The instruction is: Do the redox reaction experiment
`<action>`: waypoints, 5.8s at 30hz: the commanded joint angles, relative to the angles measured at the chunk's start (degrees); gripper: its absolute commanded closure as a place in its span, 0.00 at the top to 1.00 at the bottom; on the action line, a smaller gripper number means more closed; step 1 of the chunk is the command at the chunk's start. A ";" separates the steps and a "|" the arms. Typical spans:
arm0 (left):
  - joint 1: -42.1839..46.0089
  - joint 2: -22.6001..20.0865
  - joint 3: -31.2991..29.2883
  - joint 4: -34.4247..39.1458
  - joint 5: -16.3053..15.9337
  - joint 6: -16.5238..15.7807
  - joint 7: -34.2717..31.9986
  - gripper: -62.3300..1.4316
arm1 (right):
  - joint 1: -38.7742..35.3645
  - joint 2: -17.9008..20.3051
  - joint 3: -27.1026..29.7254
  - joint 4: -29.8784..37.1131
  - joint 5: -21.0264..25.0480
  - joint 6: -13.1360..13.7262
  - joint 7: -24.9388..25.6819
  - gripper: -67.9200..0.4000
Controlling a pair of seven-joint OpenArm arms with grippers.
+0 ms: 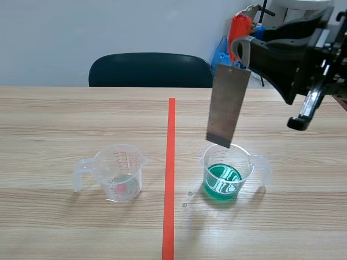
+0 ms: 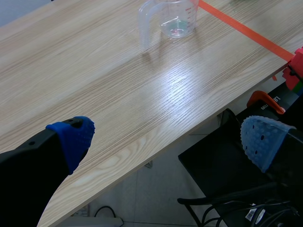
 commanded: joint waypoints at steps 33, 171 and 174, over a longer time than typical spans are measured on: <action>0.04 -0.20 -0.28 0.39 -1.16 -0.15 -0.63 1.00 | 20.79 -22.93 -23.74 -8.28 -4.50 0.35 -13.75 0.03; 0.04 -0.20 -0.28 0.39 -1.16 -0.15 -1.49 1.00 | 23.58 -25.40 -29.59 -14.05 -6.03 0.35 -12.90 0.03; 0.04 -0.20 -0.28 0.39 -1.16 -0.15 -1.49 1.00 | 23.58 -25.40 -29.59 -14.05 -6.03 0.35 -12.90 0.03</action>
